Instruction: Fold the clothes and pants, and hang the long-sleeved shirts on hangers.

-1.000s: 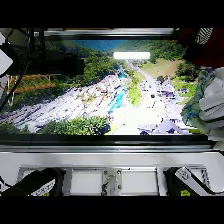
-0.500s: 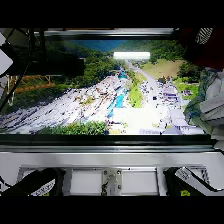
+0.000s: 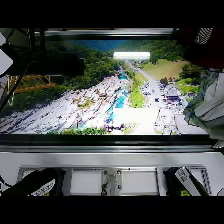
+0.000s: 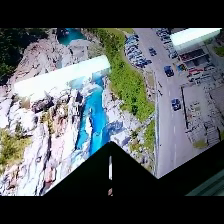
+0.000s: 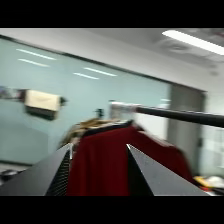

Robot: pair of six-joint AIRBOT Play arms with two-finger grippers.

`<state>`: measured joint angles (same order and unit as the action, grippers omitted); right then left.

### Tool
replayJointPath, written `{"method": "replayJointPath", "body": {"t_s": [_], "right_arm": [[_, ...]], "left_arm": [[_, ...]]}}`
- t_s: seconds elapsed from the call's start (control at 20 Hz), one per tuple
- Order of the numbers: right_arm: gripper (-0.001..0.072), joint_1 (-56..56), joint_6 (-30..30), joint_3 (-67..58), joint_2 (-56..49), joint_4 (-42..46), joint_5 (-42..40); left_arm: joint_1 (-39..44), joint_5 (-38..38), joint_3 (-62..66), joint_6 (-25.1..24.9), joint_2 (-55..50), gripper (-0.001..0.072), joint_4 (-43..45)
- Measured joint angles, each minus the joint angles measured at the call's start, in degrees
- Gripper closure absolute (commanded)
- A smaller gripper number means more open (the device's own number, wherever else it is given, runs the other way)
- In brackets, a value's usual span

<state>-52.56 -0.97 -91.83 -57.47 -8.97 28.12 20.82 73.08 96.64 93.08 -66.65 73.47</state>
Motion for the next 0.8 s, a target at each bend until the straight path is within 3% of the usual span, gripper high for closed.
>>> {"method": "replayJointPath", "body": {"t_s": [0.1,0.25,0.5,0.8], "right_arm": [[0.0346,2.97,11.08,0.22,-0.24,3.15,22.71],[0.0346,11.93,20.74,2.08,-1.09,12.90,34.36],[0.0346,37.27,29.59,10.99,-1.88,28.09,40.79],[0.0347,61.99,32.57,20.20,-5.51,36.48,41.99]], "left_arm": [[0.00,-0.74,0.00,0.00,0.00,0.0684,0.00],[0.00,-1.95,-1.38,0.00,0.50,0.0684,-0.02],[0.00,-9.05,-13.09,1.62,5.38,0.0683,-0.15],[0.00,-13.79,-23.56,2.32,10.23,0.0684,-1.31]]}}
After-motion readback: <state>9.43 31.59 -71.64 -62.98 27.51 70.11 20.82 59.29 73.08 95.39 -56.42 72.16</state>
